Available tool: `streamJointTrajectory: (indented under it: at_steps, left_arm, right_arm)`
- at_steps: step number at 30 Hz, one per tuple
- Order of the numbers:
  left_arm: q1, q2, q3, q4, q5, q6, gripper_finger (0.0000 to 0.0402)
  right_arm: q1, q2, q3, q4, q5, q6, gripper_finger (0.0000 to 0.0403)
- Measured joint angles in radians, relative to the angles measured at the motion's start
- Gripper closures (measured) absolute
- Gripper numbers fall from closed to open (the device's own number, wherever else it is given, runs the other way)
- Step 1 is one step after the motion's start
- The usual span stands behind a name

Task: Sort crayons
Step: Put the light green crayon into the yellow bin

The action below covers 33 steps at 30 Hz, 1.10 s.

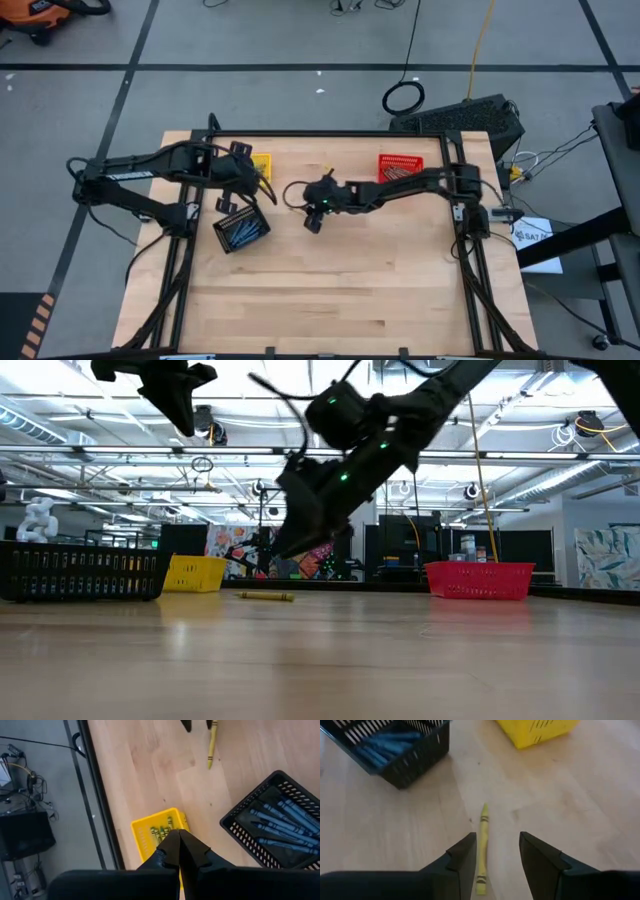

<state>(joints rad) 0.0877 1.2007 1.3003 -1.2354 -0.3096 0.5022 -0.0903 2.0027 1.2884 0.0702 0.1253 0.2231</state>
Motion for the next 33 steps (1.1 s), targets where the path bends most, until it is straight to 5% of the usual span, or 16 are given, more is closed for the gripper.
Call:
streamJointTrajectory:
  at_steps: [8, 33]
  left_arm:
    - [0.026, 0.000, 0.000, -0.008, 0.021, -0.008, 0.0401]
    - [0.026, 0.000, 0.000, -0.008, 0.045, -0.027, 0.0401]
  right_arm:
    - [0.014, 0.124, 0.163, -0.189, 0.000, -0.001, 0.0266]
    - [0.016, 0.165, 0.171, -0.244, 0.005, 0.051, 0.0266]
